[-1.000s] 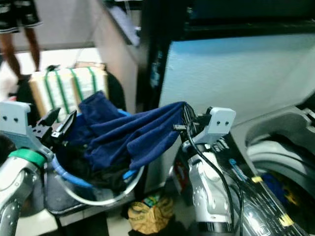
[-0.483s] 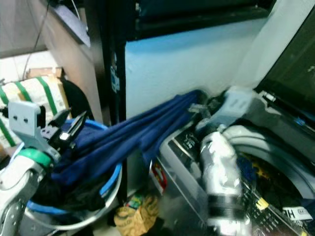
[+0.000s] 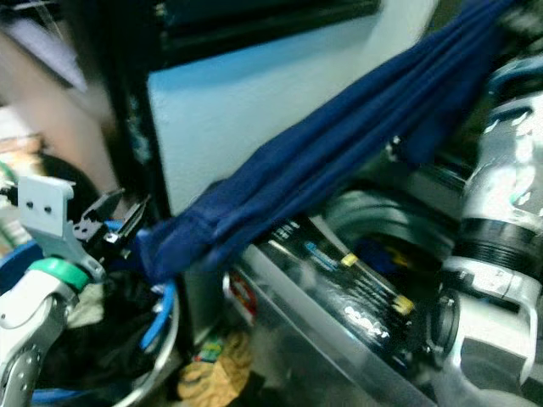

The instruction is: Clothes washing

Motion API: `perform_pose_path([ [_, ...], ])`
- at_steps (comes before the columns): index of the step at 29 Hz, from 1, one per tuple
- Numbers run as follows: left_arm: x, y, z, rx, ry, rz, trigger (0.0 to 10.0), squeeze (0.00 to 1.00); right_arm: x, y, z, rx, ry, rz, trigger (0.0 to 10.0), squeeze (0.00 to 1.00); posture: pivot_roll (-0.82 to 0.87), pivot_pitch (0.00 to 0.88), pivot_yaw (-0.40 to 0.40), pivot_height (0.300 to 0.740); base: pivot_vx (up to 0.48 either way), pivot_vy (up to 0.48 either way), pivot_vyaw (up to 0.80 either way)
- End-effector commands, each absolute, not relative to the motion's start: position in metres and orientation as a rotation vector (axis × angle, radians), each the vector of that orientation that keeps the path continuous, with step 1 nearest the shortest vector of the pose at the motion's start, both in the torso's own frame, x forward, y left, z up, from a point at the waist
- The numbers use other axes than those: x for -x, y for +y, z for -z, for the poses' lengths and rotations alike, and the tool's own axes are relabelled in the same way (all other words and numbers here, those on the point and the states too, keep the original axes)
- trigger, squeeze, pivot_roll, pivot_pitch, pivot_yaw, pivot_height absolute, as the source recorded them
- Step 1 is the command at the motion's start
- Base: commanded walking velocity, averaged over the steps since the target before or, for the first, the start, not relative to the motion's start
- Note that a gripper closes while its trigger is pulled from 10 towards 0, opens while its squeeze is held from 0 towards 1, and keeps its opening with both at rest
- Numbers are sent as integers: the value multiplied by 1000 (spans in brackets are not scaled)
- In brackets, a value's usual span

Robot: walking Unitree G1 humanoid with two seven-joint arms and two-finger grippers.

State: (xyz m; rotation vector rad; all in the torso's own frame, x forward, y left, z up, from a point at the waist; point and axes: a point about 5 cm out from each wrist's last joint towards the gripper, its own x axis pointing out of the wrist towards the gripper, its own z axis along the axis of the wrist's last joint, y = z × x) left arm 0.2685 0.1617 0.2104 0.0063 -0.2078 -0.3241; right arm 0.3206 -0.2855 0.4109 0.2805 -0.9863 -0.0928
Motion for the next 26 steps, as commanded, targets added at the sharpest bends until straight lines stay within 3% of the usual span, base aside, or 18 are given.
perform_pose_path([
  [1, -267, 160, -209, -8, -194, 335, 10000, 0, -334, -280, -386, -309, -892, 87, 10000, 0, 129, 3, 10, 740, 0, 0, -800],
  [6, -266, 162, -210, -12, -192, 339, 10000, 0, -342, -273, -375, -335, -850, 63, 10000, 0, 132, 14, 14, 740, 0, 0, -800],
  [26, -267, 163, -215, -18, -190, 347, 10000, 0, -357, -202, -325, -307, -626, -183, 10000, 0, 140, 25, 25, 740, 0, 0, -800],
])
